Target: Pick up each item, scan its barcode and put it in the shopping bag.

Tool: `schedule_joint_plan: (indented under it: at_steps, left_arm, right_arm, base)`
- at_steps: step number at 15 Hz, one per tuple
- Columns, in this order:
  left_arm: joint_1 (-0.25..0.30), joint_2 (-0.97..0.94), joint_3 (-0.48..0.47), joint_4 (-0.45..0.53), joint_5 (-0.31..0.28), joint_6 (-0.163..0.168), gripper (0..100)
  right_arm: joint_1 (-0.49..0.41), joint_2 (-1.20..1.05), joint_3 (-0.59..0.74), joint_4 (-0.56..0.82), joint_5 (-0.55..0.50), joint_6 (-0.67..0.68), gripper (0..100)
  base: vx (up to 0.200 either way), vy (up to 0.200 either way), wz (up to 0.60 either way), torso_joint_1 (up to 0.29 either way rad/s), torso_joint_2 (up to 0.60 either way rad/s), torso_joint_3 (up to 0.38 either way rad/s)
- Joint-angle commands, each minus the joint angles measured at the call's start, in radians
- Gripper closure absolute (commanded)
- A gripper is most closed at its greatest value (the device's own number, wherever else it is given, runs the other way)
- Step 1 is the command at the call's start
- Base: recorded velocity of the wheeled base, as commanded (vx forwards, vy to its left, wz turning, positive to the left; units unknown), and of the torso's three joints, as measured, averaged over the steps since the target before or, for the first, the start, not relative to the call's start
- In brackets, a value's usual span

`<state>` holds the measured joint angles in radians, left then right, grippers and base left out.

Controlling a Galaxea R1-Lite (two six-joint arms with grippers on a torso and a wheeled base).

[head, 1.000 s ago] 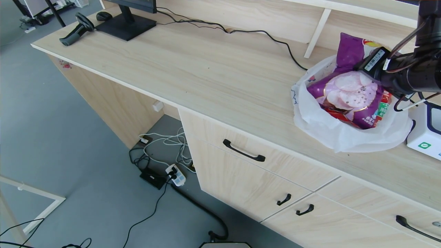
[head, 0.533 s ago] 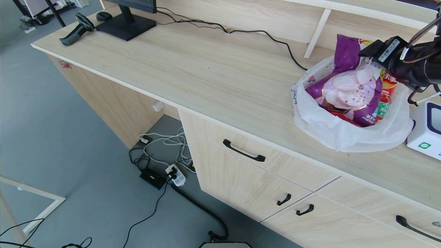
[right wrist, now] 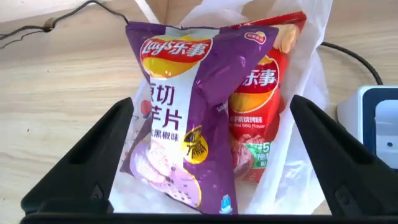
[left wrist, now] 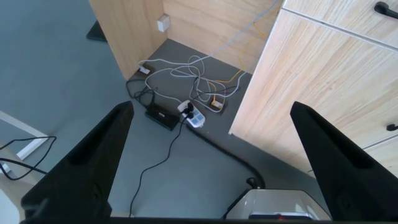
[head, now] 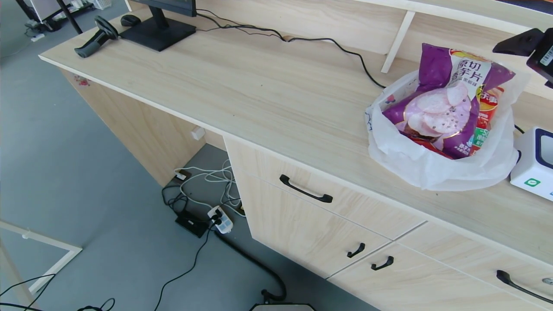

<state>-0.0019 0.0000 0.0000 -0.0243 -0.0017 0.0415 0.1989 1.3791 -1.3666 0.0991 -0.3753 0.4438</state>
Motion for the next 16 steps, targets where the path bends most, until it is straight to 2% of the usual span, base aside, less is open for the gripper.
schedule_joint_plan:
  at_steps: [1,2,3,5,11,14,15,16]
  left_arm:
    - [0.000,0.002,0.000,0.000,0.000,0.001,0]
    - [-0.001,0.002,0.000,-0.002,0.000,0.001,0]
    - [0.000,0.002,0.000,0.000,0.000,0.001,0]
    - [0.000,0.002,0.000,0.001,0.000,0.000,0]
    - [-0.001,0.002,0.000,0.000,0.000,0.000,0]
    - [-0.001,0.002,0.000,0.003,0.000,-0.002,0]
    - [-0.001,0.002,0.000,0.003,0.000,-0.002,0]
    - [-0.001,0.002,0.000,0.003,0.000,-0.002,0]
  right_arm:
    - [0.099,-0.285,0.270,-0.003,0.004,-0.034,0]
    - [0.119,-0.362,0.356,-0.004,0.004,-0.060,0]
    - [0.178,-0.506,0.518,-0.004,0.007,-0.117,0]
    - [0.254,-0.664,0.692,-0.003,0.004,-0.174,0]
    - [0.251,-0.805,1.017,-0.004,0.004,-0.126,0]
    - [0.145,-0.810,1.081,0.007,0.001,0.004,0]
    - [0.053,-0.812,1.109,0.028,-0.008,0.046,0]
    - [-0.088,-0.832,1.127,0.068,-0.007,0.047,0]
  base:
    - [0.000,0.000,0.00,0.000,0.00,0.000]
    - [0.000,0.000,0.00,0.000,0.00,0.000]
    - [0.000,0.000,0.00,0.000,0.00,0.000]
    - [0.000,0.000,0.00,0.000,0.00,0.000]
    - [0.000,0.000,0.00,0.000,0.00,0.000]
    - [0.000,0.000,0.00,0.000,0.00,0.000]
    - [0.000,0.000,0.00,0.000,0.00,0.000]
    - [0.000,0.000,0.00,0.000,0.00,0.000]
